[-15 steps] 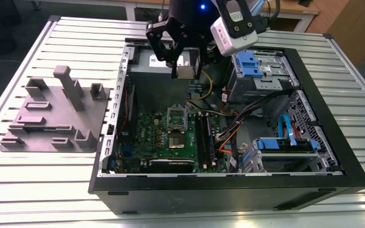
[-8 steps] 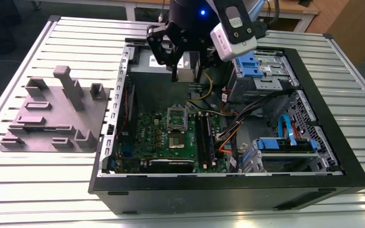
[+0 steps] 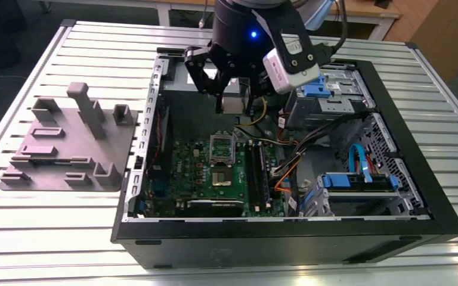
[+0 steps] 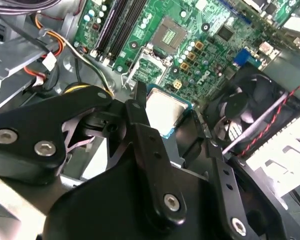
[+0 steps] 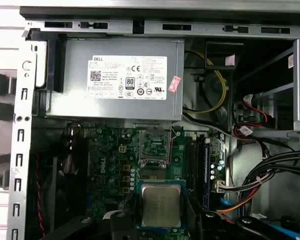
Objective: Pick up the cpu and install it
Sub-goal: 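Place the cpu into insertion slot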
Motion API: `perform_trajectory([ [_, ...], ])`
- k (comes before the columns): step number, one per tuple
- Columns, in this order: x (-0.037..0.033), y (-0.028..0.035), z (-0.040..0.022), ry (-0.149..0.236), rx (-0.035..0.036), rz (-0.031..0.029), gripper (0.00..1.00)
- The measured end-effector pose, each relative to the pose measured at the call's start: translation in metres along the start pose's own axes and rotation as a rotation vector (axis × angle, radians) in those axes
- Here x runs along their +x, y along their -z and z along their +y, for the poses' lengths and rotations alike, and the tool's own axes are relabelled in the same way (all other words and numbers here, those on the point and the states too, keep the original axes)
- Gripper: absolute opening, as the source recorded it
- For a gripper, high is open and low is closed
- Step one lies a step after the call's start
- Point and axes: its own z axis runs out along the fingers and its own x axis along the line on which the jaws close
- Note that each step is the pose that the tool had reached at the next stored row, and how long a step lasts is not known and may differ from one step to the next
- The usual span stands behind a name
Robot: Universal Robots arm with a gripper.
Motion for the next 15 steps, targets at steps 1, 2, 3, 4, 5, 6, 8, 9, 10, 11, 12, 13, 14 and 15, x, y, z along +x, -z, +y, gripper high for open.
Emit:
perform_trajectory([
  [1, -0.0007, -0.0017, -0.0007, 0.0, -0.0004, 0.0, 0.47],
  [2, -0.0007, -0.0027, -0.0017, 0.0, -0.0001, 0.0002, 0.47],
  [3, -0.0007, -0.0037, -0.0021, 0.0, -0.0005, 0.0001, 0.47],
  [4, -0.0007, -0.004, -0.0021, 0.0, -0.0003, 0.0001, 0.47],
  [5, -0.0007, -0.004, -0.0021, 0.0, -0.0002, 0.0003, 0.47],
  [6, -0.0006, -0.0054, -0.0021, 0.0, -0.0006, 0.0007, 0.47],
  [8, -0.0024, -0.009, -0.0022, 0.0, -0.0007, 0.0013, 0.47],
  [9, -0.0033, -0.0106, -0.0023, 0.0, -0.0004, 0.0015, 0.47],
  [10, -0.0038, -0.0125, -0.0024, 0.0, -0.0006, 0.0014, 0.47],
  [11, -0.004, -0.0144, -0.0025, 0.0, -0.0006, 0.0013, 0.47],
  [12, -0.0041, -0.0161, -0.0026, 0.0, -0.0005, 0.0014, 0.47],
  [13, -0.0041, -0.018, -0.0027, -0.001, -0.0005, 0.0014, 0.47],
  [14, -0.0041, -0.0197, -0.0028, -0.004, -0.0006, 0.0012, 0.47],
  [15, -0.0042, -0.0215, -0.0028, -0.013, -0.0008, 0.0007, 0.47],
])
